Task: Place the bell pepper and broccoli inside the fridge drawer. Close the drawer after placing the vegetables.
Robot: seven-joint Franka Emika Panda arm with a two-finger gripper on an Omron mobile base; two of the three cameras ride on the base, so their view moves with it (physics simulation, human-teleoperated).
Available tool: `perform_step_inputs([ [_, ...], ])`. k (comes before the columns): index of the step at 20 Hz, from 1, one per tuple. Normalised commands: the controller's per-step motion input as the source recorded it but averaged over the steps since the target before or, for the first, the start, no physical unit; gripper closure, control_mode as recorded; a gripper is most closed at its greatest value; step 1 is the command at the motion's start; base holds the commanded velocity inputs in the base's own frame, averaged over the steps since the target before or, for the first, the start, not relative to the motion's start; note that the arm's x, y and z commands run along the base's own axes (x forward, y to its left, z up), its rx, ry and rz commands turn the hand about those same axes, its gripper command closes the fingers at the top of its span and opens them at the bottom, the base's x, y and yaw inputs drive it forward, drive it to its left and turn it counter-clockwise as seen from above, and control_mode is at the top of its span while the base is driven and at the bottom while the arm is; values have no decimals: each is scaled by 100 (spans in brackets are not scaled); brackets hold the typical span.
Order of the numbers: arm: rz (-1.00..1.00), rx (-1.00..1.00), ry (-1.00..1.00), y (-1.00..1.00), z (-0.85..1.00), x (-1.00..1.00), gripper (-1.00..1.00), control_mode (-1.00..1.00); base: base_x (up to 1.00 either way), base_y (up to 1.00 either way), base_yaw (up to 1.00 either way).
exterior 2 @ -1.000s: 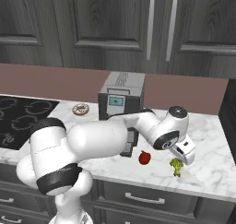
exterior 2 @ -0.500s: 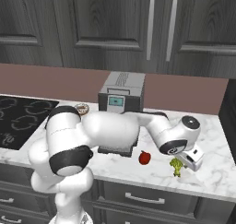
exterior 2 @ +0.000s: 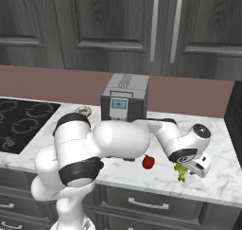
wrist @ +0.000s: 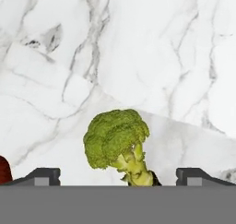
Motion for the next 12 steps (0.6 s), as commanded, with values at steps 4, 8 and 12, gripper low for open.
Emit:
perform_step_inputs([
  [4, 13, 0, 0, 5, -14, 0, -100, -100, 0, 0, 0],
  [8, 12, 0, 0, 3, -17, 0, -100, -100, 0, 0, 0],
  [12, 11, 0, 0, 1, -26, 0, -100, -100, 0, 0, 0],
])
